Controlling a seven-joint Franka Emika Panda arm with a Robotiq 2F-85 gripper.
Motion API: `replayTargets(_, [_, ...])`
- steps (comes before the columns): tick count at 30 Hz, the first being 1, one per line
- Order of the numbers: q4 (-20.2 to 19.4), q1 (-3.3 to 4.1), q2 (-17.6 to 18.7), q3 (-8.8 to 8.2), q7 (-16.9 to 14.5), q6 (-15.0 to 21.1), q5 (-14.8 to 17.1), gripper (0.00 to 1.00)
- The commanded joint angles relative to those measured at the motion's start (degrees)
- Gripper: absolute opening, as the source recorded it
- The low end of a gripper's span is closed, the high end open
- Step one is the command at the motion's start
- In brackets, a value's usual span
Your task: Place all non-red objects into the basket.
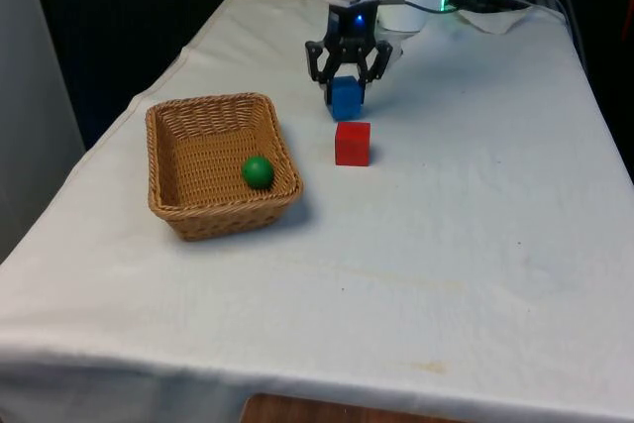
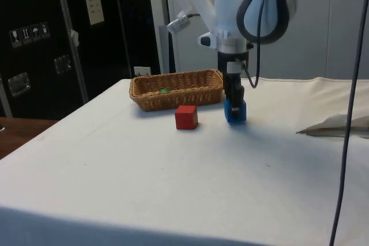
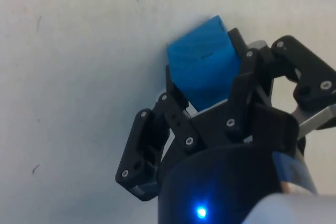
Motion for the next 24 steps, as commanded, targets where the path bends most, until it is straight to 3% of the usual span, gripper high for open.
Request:
replayTargets(1, [-0.2,0.06,-1.8,-0.46,0.0,-1.5,-0.3,0.03])
replayTargets(24, [1.9,-0.11,-13.2,-2.01,-1.7,-12.9,0.0,0.03])
